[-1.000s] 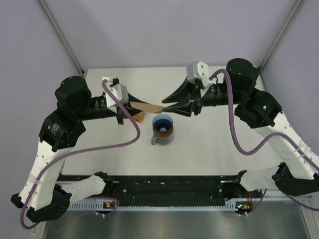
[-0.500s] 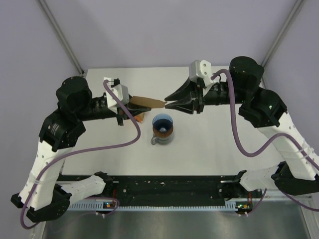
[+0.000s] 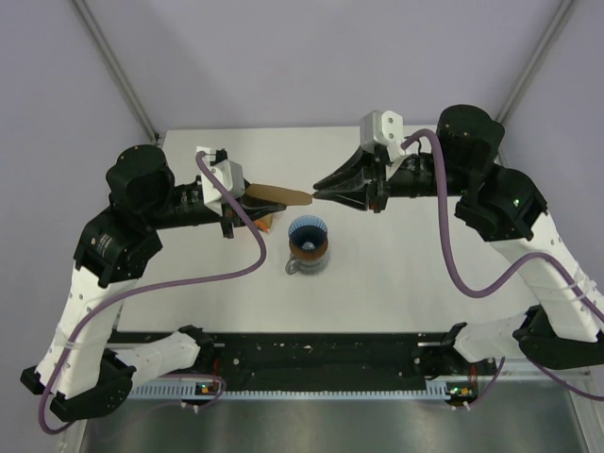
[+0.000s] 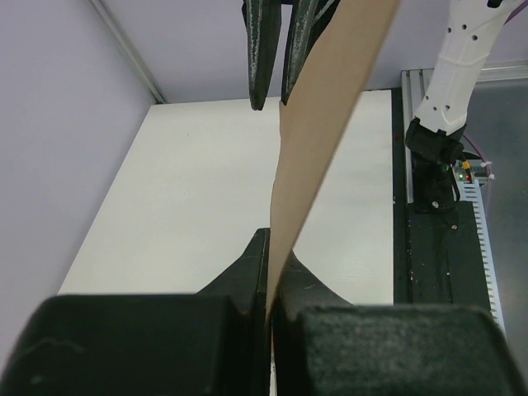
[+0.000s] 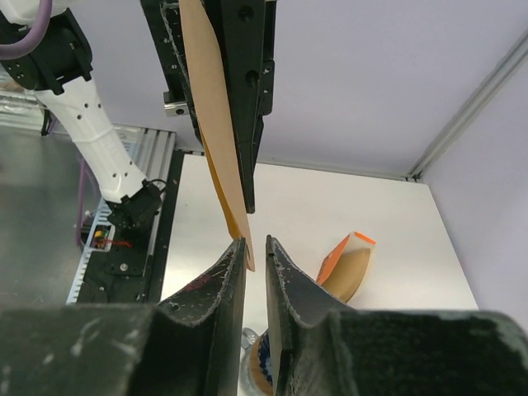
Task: Place the coffee filter in the dripper
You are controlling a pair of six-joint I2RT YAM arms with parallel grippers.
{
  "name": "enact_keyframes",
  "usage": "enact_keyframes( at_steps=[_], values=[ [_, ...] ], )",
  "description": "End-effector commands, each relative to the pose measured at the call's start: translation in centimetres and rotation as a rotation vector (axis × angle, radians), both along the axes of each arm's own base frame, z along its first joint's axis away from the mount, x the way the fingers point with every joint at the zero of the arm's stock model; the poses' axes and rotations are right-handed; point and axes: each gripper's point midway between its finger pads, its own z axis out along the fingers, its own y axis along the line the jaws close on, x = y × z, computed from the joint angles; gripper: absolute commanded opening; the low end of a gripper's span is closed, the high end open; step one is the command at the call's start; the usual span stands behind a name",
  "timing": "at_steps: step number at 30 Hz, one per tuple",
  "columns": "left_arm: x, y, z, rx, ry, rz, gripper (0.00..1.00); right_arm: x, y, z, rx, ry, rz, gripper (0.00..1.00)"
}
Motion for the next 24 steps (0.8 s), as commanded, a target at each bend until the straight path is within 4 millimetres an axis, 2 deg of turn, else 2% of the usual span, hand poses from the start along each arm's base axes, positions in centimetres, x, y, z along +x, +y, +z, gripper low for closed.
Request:
enact_keyframes(
  at_steps=[1, 14, 21, 24],
  values=[
    [-0.73, 0.19, 1.82, -0.034, -0.066, -0.017, 0.00, -0.75, 0.00, 1.18, 0.028, -0.028, 0.025, 0.16],
    [-0.71, 0.16, 1.77, -0.033, -0.067, -0.017, 0.00, -1.23, 0.98, 0.83, 0.022, -0.012, 0.088, 0.18],
    [-0.79, 0.22, 1.75, -0.032, -0.068, -0.018, 0.00, -1.29, 0.39, 1.24, 0.032, -0.030, 0.064, 0.18],
    [-0.74, 0.16, 1.74, -0.032, -0.067, -0.019, 0.00, -1.24, 0.26, 1.52, 0.037, -0.037, 0.056, 0.24]
  ],
)
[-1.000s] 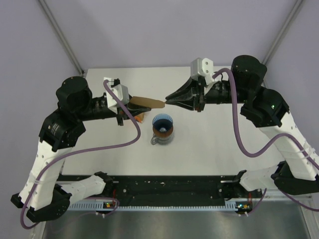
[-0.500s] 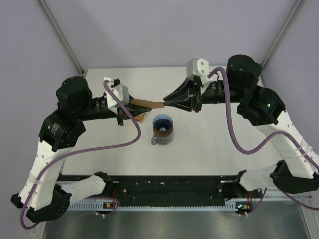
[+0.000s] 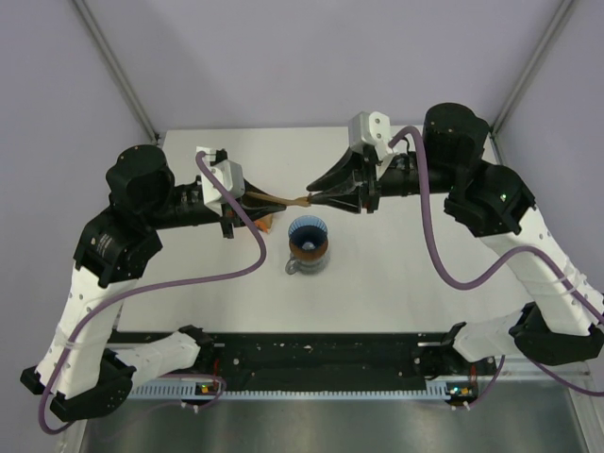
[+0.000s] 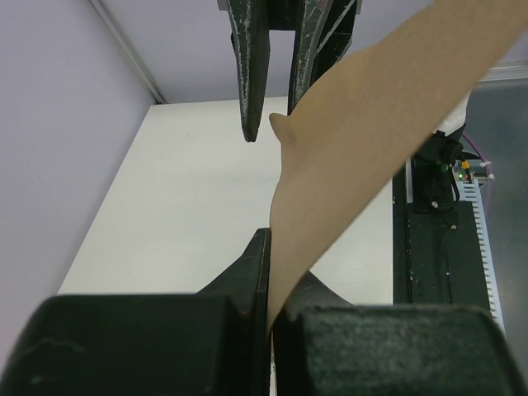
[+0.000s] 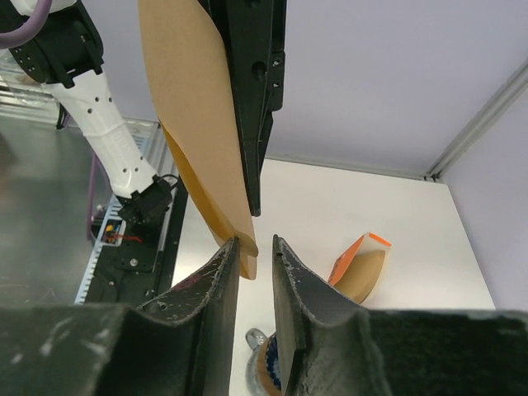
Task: Place the coffee filter in the dripper
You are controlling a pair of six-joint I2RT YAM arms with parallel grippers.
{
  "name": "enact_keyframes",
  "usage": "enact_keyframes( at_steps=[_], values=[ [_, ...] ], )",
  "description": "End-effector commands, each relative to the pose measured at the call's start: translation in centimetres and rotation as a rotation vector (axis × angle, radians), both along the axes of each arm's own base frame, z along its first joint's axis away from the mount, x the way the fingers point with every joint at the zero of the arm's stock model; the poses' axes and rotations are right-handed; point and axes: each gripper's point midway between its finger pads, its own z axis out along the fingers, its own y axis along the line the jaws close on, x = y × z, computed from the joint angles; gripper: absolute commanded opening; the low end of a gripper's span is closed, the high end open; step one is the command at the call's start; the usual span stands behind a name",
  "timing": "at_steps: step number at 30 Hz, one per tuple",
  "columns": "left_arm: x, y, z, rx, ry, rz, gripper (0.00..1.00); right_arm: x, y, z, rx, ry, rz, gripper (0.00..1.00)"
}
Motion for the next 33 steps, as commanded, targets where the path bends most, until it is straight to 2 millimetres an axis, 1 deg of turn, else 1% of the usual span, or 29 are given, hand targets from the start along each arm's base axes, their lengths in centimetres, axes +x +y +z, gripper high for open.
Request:
enact_keyframes(
  at_steps=[1, 8, 15, 17, 22, 26, 30, 33],
  values=[
    [-0.7, 0.1, 1.7, -0.032, -0.064, -0.017, 0.00, -1.4, -0.6, 2.4, 0.058, -0.054, 0.025, 0.26],
    [-0.5, 0.1, 1.7, -0.032, -0.062, -0.011, 0.00, -1.8, 0.4, 1.8, 0.049, -0.029, 0.074, 0.28],
    [-0.2, 0.2, 1.8, -0.033, -0.059, 0.010, 0.00, -2.8, 0.4, 1.6, 0.048, -0.025, 0.115, 0.31],
    [-0.2, 0.1, 1.8, -0.033, -0.056, 0.007, 0.00, -2.8, 0.3, 1.6, 0.048, -0.025, 0.106, 0.31],
    [-0.2, 0.2, 1.8, -0.033, -0.056, 0.007, 0.00, -2.5, 0.8, 1.6, 0.053, -0.025, 0.093, 0.30],
    [-0.3, 0.2, 1.9, -0.037, -0.056, 0.006, 0.00, -2.2, 1.0, 2.0, 0.071, -0.032, 0.075, 0.25],
    [-0.2, 0.1, 2.0, -0.040, -0.049, 0.006, 0.00, -2.0, 1.6, 1.8, 0.071, -0.031, 0.073, 0.21],
    [-0.1, 0.0, 2.3, -0.051, -0.043, 0.012, 0.00, -2.1, 1.8, 1.7, 0.070, -0.028, 0.078, 0.15]
  ],
)
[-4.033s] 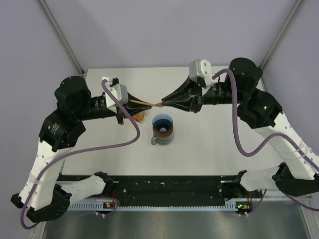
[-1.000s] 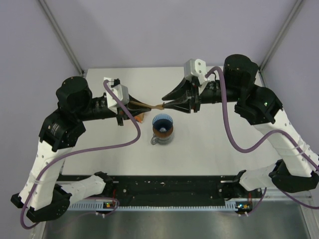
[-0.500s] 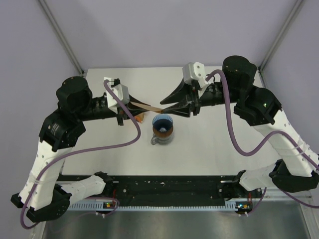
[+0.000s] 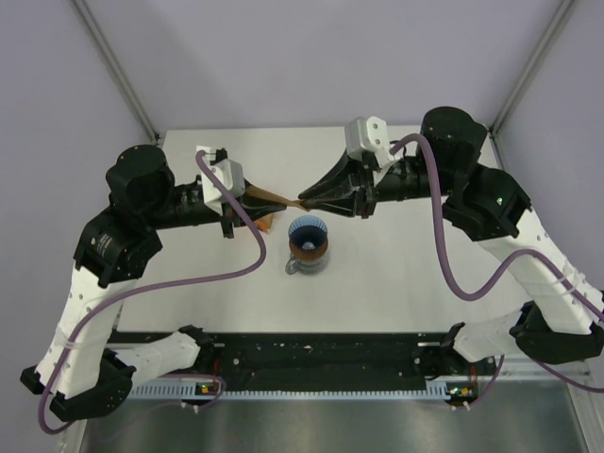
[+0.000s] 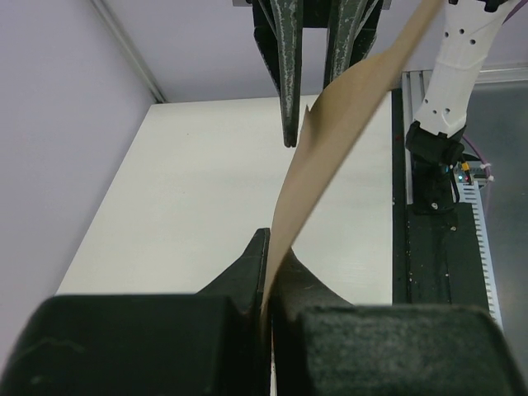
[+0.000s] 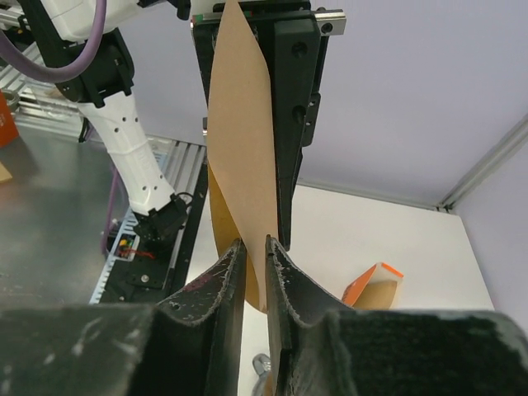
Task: Place the coffee filter in the dripper
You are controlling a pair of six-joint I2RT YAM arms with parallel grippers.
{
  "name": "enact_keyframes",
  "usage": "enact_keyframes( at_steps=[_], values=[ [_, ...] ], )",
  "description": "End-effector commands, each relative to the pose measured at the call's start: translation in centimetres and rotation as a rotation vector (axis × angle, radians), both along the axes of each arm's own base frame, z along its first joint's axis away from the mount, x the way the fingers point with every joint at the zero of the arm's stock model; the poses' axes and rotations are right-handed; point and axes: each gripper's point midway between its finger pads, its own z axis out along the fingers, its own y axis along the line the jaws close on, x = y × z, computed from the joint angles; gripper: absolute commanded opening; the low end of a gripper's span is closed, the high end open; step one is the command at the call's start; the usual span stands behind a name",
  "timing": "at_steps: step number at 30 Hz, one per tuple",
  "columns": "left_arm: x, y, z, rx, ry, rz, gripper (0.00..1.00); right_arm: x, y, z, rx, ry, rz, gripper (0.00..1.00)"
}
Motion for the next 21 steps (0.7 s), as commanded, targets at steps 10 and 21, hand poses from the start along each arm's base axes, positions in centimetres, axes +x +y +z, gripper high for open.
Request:
enact_keyframes(
  at_steps=[10, 21],
  values=[
    [2.7, 1.0, 2.5, -0.077, -0.034, 0.186, 0.58, 3.7, 0.8, 0.5, 0.042, 0.032, -0.217, 0.00],
    [8.3, 5.0, 1.5, -0.124, -0.040, 0.584, 0.79, 16.5, -6.0, -0.7, 0.277, 0.233, -1.097, 0.00]
  ],
)
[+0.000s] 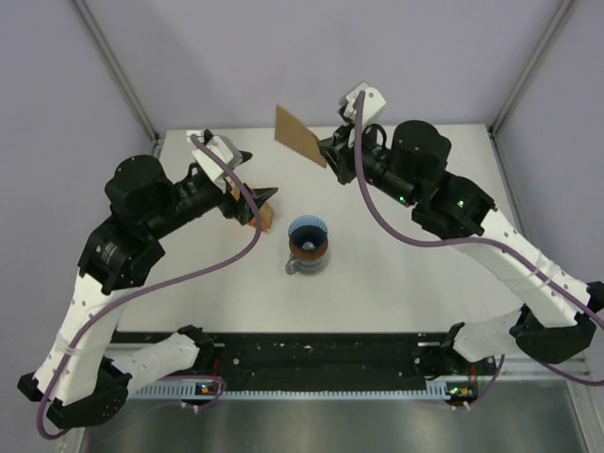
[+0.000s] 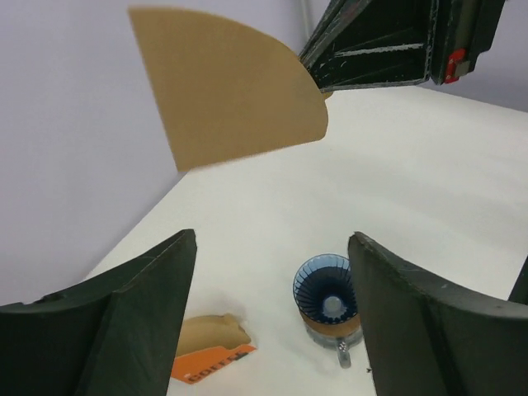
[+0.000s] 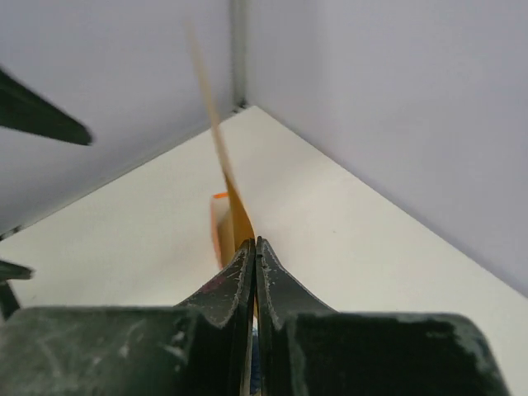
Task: Place the coffee filter in the dripper
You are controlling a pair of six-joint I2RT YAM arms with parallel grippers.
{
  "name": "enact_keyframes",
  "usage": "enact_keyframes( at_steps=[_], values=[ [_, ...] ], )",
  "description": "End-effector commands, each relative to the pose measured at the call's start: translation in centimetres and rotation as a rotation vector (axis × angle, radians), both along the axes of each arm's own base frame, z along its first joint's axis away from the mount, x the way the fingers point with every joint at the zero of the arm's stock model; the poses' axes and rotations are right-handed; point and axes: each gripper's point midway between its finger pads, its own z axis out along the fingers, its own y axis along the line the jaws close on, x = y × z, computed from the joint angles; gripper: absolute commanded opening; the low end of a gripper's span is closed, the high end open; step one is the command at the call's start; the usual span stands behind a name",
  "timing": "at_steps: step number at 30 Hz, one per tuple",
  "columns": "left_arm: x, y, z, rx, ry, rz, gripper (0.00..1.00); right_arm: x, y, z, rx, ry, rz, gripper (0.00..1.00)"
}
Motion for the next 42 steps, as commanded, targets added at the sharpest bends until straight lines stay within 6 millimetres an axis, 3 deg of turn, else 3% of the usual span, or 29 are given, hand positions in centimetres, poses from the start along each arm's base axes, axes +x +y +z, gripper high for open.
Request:
enact_keyframes(
  at_steps=[1, 6, 9, 14, 17, 20, 22, 26, 33, 42],
  values=[
    [2.3, 1.5, 1.4, -0.076, -0.018, 0.161, 0.73, 4.3, -4.8, 2.1, 0.249, 0.029, -0.413, 0.00],
    [2.9, -0.7, 0.9, -0.139, 0.156, 0.123, 0.65, 4.8, -2.4, 1.0, 0.353, 0.100, -0.377, 0.00],
    [3.3, -2.4, 2.0, -0.191, 0.214, 0.089, 0.72, 4.5, 0.3, 0.1, 0.347, 0.128, -0.318, 0.00],
    [4.5, -4.0, 2.1, -0.233, 0.276, 0.117, 0.77, 3.7, 3.0, -0.6, 0.328, 0.138, -0.269, 0.00],
    [5.6, -3.2, 2.1, -0.249, 0.274, 0.200, 0.71, 3.4, 3.8, -0.7, 0.326, 0.136, -0.254, 0.00],
    [6.7, -2.0, 2.4, -0.232, 0.224, 0.281, 0.50, 3.2, 4.3, -0.5, 0.332, 0.128, -0.237, 0.00],
    [7.5, -1.1, 2.2, -0.210, 0.195, 0.344, 0.42, 2.9, 4.6, -0.4, 0.333, 0.122, -0.225, 0.00],
    [8.2, -0.6, 1.8, -0.172, 0.169, 0.386, 0.44, 2.3, 5.4, -0.1, 0.338, 0.119, -0.198, 0.00],
    [7.9, -0.4, 2.2, -0.159, 0.142, 0.384, 0.59, 1.9, 6.3, -0.2, 0.325, 0.125, -0.176, 0.00],
    [8.6, 0.4, 0.8, -0.067, 0.123, 0.431, 0.56, 0.9, 7.4, 0.2, 0.318, 0.111, -0.129, 0.00]
  ],
)
